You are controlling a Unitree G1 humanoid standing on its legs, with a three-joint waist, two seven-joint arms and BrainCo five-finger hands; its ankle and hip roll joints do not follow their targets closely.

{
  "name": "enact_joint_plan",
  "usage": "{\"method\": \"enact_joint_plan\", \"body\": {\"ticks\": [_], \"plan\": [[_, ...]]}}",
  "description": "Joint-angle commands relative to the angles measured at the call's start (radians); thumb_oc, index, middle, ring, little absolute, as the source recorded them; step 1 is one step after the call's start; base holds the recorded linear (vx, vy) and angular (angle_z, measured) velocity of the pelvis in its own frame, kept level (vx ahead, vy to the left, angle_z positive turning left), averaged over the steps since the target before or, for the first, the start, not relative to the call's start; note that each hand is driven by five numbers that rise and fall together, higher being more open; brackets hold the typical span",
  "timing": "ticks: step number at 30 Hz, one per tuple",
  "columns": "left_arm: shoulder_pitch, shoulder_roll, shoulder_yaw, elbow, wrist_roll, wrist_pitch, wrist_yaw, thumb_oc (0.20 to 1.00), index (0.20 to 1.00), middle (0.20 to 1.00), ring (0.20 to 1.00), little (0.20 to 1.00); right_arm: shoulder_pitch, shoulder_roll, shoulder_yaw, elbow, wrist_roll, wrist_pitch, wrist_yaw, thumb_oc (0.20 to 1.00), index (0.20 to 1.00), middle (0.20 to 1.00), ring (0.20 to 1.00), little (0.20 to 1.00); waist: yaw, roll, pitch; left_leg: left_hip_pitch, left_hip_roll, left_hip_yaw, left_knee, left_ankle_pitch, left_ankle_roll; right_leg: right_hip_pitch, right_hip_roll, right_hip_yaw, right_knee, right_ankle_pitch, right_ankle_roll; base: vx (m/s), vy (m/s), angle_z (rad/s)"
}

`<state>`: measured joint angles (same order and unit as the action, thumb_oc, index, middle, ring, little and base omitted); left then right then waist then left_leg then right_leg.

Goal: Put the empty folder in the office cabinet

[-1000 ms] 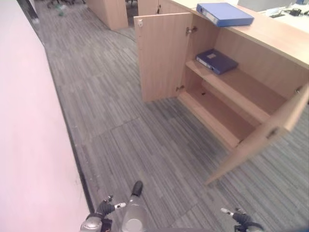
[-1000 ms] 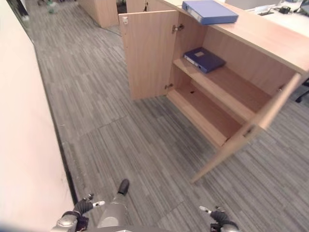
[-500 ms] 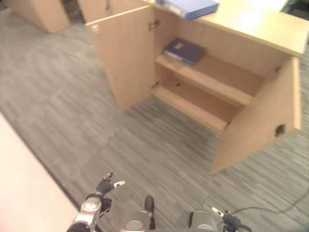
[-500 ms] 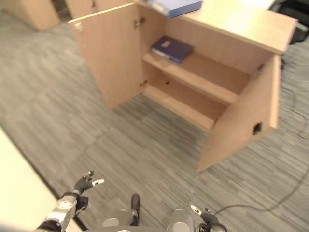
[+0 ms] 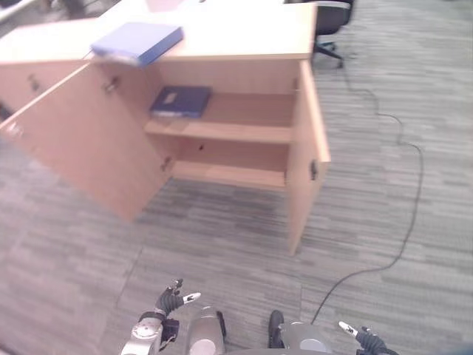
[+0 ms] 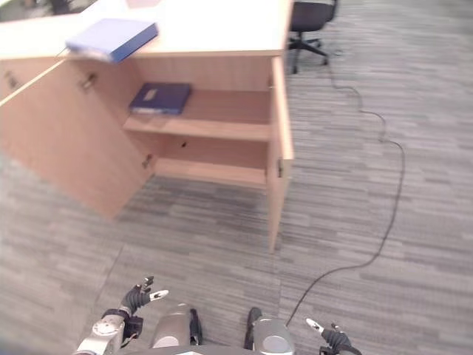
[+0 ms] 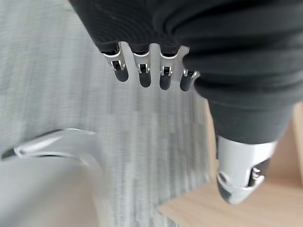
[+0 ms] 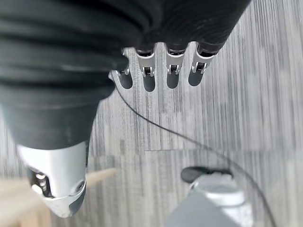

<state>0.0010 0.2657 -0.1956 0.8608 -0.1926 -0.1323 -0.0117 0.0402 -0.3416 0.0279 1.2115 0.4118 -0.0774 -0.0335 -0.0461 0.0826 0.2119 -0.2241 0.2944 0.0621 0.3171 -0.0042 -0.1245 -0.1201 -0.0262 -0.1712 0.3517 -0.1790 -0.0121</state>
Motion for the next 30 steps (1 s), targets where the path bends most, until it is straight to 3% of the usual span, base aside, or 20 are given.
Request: {"method": "enact_joint_plan", "body": {"ticks": [1,2,8,11,13,14,15,16,17,18,19,20,21,22,23,24,26,27,28,30], "plan": [[-0.012,0.035,-0.018,-0.028,-0.039,-0.037,0.019,1.0,1.0,1.0,1.0,1.0,0.015,-0.022,-0.044,-0.012,0.013,-0.011,-0.002,1.0,1.0,1.0,1.0,1.0,0.041,0.006,0.0,0.036,0.042,-0.096,-0.24,0.19,-0.03,0.161,-0.11,0.141,-0.162,-0.036,0.074,0.33,0.35,-0.24],[-0.012,0.034,-0.019,-0.028,-0.039,-0.037,0.019,1.0,1.0,1.0,1.0,1.0,0.016,-0.023,-0.045,-0.012,0.013,-0.011,-0.002,1.0,1.0,1.0,1.0,1.0,0.04,0.004,0.001,0.041,0.041,-0.096,-0.245,0.191,-0.031,0.163,-0.111,0.141,-0.158,-0.04,0.074,0.33,0.356,-0.24],[-0.012,0.024,-0.015,0.014,-0.044,-0.049,0.026,1.0,1.0,1.0,1.0,1.0,0.003,-0.042,-0.039,0.006,-0.012,-0.005,-0.002,1.0,1.0,1.0,1.0,1.0,0.077,-0.004,-0.019,-0.025,0.074,-0.268,-0.367,0.206,-0.07,0.223,-0.176,0.265,-0.154,-0.087,0.127,0.27,0.342,-0.44],[-0.021,0.024,-0.018,0.045,-0.038,-0.051,0.024,1.0,1.0,1.0,1.0,1.0,-0.01,-0.038,-0.038,0.015,-0.026,0.002,0.01,1.0,1.0,1.0,1.0,1.0,0.085,-0.011,-0.042,-0.039,0.104,-0.216,-0.356,0.197,-0.093,0.25,-0.257,0.285,-0.177,-0.073,0.184,0.24,0.753,-0.39],[-0.025,0.028,-0.026,0.057,-0.023,-0.057,0.023,1.0,1.0,1.0,1.0,1.0,-0.003,-0.025,-0.039,0.02,-0.034,0.002,0.014,1.0,1.0,1.0,1.0,1.0,0.09,-0.029,-0.056,-0.029,0.085,-0.227,-0.319,0.178,-0.099,0.258,-0.322,0.286,-0.201,-0.009,0.221,0.15,0.59,0.02],[-0.031,0.034,-0.034,0.069,-0.017,-0.059,0.02,1.0,1.0,1.0,1.0,1.0,-0.007,-0.016,-0.036,0.028,-0.042,0.006,0.015,1.0,1.0,1.0,1.0,1.0,0.092,-0.046,-0.06,-0.034,0.062,-0.223,-0.286,0.163,-0.102,0.259,-0.356,0.287,-0.217,0.068,0.235,0.11,0.363,0.25],[-0.031,0.034,-0.034,0.07,-0.017,-0.059,0.02,1.0,1.0,1.0,1.0,1.0,-0.007,-0.016,-0.036,0.028,-0.042,0.006,0.015,1.0,1.0,1.0,1.0,1.0,0.092,-0.047,-0.061,-0.035,0.061,-0.223,-0.285,0.163,-0.102,0.259,-0.357,0.287,-0.217,0.069,0.235,0.06,0.428,0.29],[-0.052,0.056,-0.041,0.061,-0.02,-0.061,0.021,1.0,1.0,1.0,1.0,1.0,-0.022,0.008,-0.035,0.031,-0.039,0.008,0.012,1.0,1.0,1.0,1.0,1.0,0.097,-0.08,-0.062,-0.038,0.022,-0.195,-0.232,0.126,-0.098,0.229,-0.401,0.278,-0.236,0.233,0.251,-0.01,0.391,0.15],[-0.058,0.071,-0.044,0.058,-0.02,-0.065,0.024,1.0,1.0,1.0,1.0,1.0,-0.03,0.024,-0.028,0.032,-0.03,0.007,0.009,1.0,1.0,1.0,1.0,1.0,0.101,-0.096,-0.056,-0.041,0.01,-0.173,-0.224,0.11,-0.091,0.202,-0.429,0.266,-0.236,0.352,0.255,-0.01,0.397,-0.03],[-0.059,0.073,-0.044,0.059,-0.02,-0.066,0.024,1.0,1.0,1.0,1.0,1.0,-0.031,0.025,-0.028,0.032,-0.03,0.007,0.009,1.0,1.0,1.0,1.0,1.0,0.105,-0.1,-0.058,-0.043,0.008,-0.168,-0.222,0.109,-0.089,0.2,-0.433,0.27,-0.243,0.358,0.257,-0.06,0.431,-0.09],[-0.051,0.088,-0.038,0.035,-0.025,-0.065,0.025,1.0,1.0,1.0,1.0,1.0,-0.038,0.046,-0.014,0.027,-0.036,0.008,0.008,1.0,1.0,1.0,1.0,1.0,0.113,-0.098,-0.051,-0.007,-0.002,-0.113,-0.246,0.091,-0.069,0.156,-0.457,0.171,-0.23,0.441,0.244,-0.04,0.305,-0.19],[-0.051,0.089,-0.038,0.035,-0.025,-0.064,0.025,1.0,1.0,1.0,1.0,1.0,-0.038,0.046,-0.014,0.026,-0.037,0.008,0.008,1.0,1.0,1.0,1.0,1.0,0.114,-0.1,-0.052,-0.009,-0.004,-0.111,-0.247,0.095,-0.067,0.154,-0.459,0.172,-0.234,0.446,0.245,-0.04,0.518,-0.37],[-0.048,0.099,-0.032,0.02,-0.03,-0.062,0.022,1.0,1.0,1.0,1.0,1.0,-0.041,0.052,-0.003,0.023,-0.043,0.006,0.01,1.0,1.0,1.0,1.0,1.0,0.121,-0.095,-0.052,0.009,-0.013,-0.081,-0.262,0.092,-0.054,0.146,-0.461,0.093,-0.219,0.443,0.237,0.0,0.407,-0.5],[-0.042,0.105,-0.028,0.006,-0.031,-0.059,0.017,1.0,1.0,1.0,1.0,1.0,-0.042,0.061,0.005,0.015,-0.049,0.004,0.01,1.0,1.0,1.0,1.0,1.0,0.125,-0.091,-0.052,0.023,-0.033,-0.068,-0.278,0.088,-0.036,0.142,-0.436,0.049,-0.196,0.406,0.227,0.04,0.748,-0.57],[-0.032,0.11,-0.018,-0.012,-0.035,-0.052,0.007,1.0,1.0,1.0,1.0,1.0,-0.039,0.07,0.014,0.002,-0.046,0.0,0.014,1.0,1.0,1.0,1.0,1.0,0.131,-0.086,-0.052,0.05,-0.079,-0.057,-0.311,0.085,0.002,0.133,-0.361,0.042,-0.151,0.328,0.211,0.04,0.529,-0.27],[-0.032,0.11,-0.018,-0.012,-0.035,-0.052,0.007,1.0,1.0,1.0,1.0,1.0,-0.039,0.07,0.014,0.002,-0.046,0.0,0.014,1.0,1.0,1.0,1.0,1.0,0.131,-0.086,-0.053,0.049,-0.079,-0.057,-0.311,0.085,0.002,0.133,-0.361,0.042,-0.151,0.328,0.211,0.09,0.645,0.06],[-0.035,0.099,-0.012,0.009,-0.023,-0.044,0.004,1.0,1.0,1.0,1.0,1.0,-0.035,0.084,0.03,-0.016,-0.022,-0.013,0.022,1.0,1.0,1.0,1.0,1.0,0.123,-0.08,-0.042,0.122,-0.159,-0.056,-0.358,0.074,0.049,0.109,-0.171,0.069,-0.111,0.147,0.161,0.17,0.602,0.26],[-0.039,0.095,-0.01,0.017,-0.02,-0.04,0.002,1.0,1.0,1.0,1.0,1.0,-0.035,0.086,0.037,-0.016,-0.016,-0.013,0.025,1.0,1.0,1.0,1.0,1.0,0.118,-0.081,-0.034,0.139,-0.175,-0.059,-0.363,0.069,0.058,0.095,-0.12,0.088,-0.116,0.114,0.151,0.13,0.346,-0.02],[-0.04,0.094,-0.01,0.017,-0.02,-0.04,0.002,1.0,1.0,1.0,1.0,1.0,-0.036,0.086,0.037,-0.016,-0.016,-0.013,0.025,1.0,1.0,1.0,1.0,1.0,0.118,-0.079,-0.035,0.136,-0.174,-0.059,-0.363,0.071,0.058,0.093,-0.118,0.088,-0.118,0.118,0.15,0.09,0.166,0.08],[-0.048,0.084,-0.015,0.036,-0.015,-0.037,0.002,1.0,1.0,1.0,1.0,1.0,-0.038,0.085,0.05,-0.011,-0.01,-0.015,0.026,1.0,1.0,1.0,1.0,1.0,0.107,-0.091,-0.024,0.162,-0.213,-0.065,-0.371,0.06,0.073,0.069,-0.039,0.113,-0.17,0.118,0.139,0.12,0.141,0.31]]}}
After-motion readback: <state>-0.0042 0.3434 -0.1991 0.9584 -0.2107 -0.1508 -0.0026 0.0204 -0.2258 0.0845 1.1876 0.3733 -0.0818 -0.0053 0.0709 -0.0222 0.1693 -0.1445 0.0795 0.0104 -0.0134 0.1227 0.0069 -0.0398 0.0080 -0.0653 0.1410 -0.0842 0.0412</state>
